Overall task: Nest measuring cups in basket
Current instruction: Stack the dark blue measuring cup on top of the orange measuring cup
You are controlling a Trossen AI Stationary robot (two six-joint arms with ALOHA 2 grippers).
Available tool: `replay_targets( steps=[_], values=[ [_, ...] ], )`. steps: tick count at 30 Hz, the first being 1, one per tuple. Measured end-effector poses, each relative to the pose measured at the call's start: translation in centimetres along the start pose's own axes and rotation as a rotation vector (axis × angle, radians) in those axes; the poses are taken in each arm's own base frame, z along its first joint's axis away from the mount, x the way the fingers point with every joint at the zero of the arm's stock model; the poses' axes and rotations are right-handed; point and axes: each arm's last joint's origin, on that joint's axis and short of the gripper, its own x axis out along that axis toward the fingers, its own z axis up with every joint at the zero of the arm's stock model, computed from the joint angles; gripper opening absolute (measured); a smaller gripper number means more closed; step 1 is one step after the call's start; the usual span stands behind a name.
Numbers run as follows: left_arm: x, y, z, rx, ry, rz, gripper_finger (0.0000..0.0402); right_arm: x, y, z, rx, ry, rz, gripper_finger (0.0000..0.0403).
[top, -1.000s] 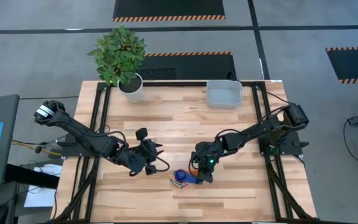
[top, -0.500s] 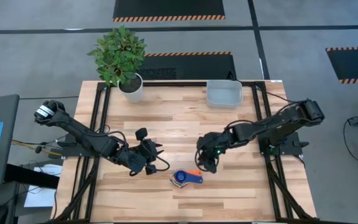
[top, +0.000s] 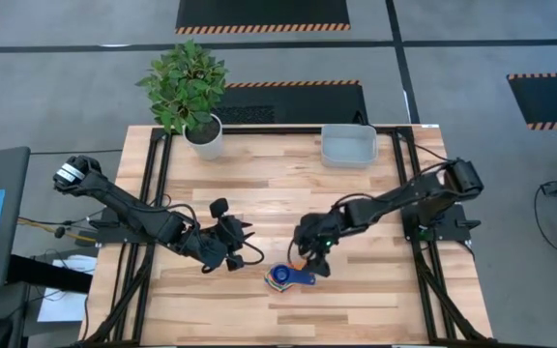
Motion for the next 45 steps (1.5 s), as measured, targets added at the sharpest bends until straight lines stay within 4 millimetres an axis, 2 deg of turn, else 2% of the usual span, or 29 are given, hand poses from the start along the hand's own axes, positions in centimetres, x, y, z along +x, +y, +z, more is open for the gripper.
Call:
replay_targets(
  steps=[7,16,24,29,32,39,45],
  values=[
    [0.0,0.1,0.0,-0.017,0.0,0.004,0.0091,2.1,2.5,0.4,-0.017,0.138,-0.146,0.038],
    [0.0,0.1,0.0,-0.021,0.0,0.01,0.0091,5.0,3.6,1.0,0.021,0.274,-0.262,0.0382],
    [0.0,0.1,0.0,-0.017,0.004,0.013,0.0091,4.3,3.9,1.8,0.035,0.321,-0.294,0.038],
    [0.0,0.2,-0.1,-0.021,0.01,0.016,0.0091,2.3,4.1,2.2,0.036,0.307,-0.344,0.0373],
    [0.0,0.2,-0.1,-0.021,0.011,0.017,0.0091,1.1,4.2,2.8,0.016,0.234,-0.404,0.0364],
    [0.0,0.2,-0.1,-0.027,0.012,0.018,0.0091,0.1,3.2,3.7,-0.02,0.175,-0.489,0.0318],
    [0.0,0.2,-0.2,-0.025,0.015,0.019,0.0091,-0.1,2.7,3.7,-0.054,0.17,-0.588,0.0265]
  ],
)
